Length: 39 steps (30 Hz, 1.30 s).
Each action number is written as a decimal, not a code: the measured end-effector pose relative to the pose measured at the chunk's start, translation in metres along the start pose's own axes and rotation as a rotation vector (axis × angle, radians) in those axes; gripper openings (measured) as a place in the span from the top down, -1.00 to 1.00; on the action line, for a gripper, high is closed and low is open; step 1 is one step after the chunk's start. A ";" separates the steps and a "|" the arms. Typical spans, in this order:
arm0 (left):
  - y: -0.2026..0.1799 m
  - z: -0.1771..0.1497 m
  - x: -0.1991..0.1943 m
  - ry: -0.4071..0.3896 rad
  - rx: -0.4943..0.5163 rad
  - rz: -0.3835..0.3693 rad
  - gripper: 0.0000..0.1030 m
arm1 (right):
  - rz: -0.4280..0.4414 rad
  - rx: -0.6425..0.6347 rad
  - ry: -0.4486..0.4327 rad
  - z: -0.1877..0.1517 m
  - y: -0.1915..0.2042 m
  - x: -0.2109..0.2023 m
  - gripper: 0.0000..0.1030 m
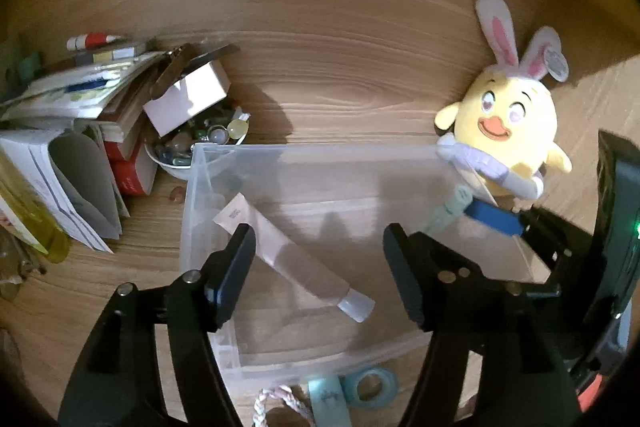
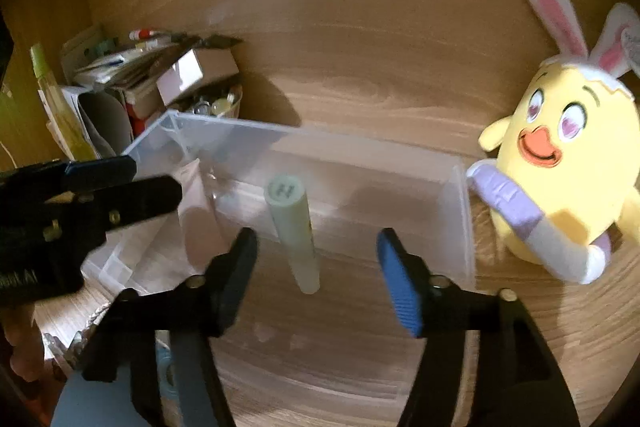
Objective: Organize objects
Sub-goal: 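Carry the pink tube and mint-green stick into the clear box and release both, then move the left gripper to the red pouch on the pile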
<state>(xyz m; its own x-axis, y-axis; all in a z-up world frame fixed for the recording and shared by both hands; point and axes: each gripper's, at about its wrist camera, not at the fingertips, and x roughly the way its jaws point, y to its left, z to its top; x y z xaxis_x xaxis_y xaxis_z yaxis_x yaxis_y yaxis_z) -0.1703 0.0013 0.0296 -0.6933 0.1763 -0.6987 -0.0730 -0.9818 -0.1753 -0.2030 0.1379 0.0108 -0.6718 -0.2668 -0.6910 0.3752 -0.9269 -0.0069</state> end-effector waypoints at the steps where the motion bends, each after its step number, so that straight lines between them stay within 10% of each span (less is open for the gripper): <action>1: -0.001 -0.001 -0.004 -0.006 0.008 0.001 -0.37 | -0.002 -0.002 -0.006 0.001 0.000 -0.003 -0.28; 10: -0.001 -0.012 -0.048 -0.076 0.031 0.015 -0.86 | 0.007 0.007 -0.070 -0.002 0.001 -0.043 -0.50; 39: 0.021 -0.120 -0.125 -0.050 0.057 0.097 -0.90 | -0.139 0.001 -0.080 -0.126 0.011 -0.149 -0.60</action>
<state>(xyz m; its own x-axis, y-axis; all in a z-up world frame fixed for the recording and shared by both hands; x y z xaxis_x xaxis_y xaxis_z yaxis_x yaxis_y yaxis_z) 0.0008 -0.0334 0.0299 -0.7338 0.0783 -0.6748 -0.0438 -0.9967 -0.0681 -0.0183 0.2005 0.0221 -0.7661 -0.1562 -0.6234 0.2743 -0.9567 -0.0973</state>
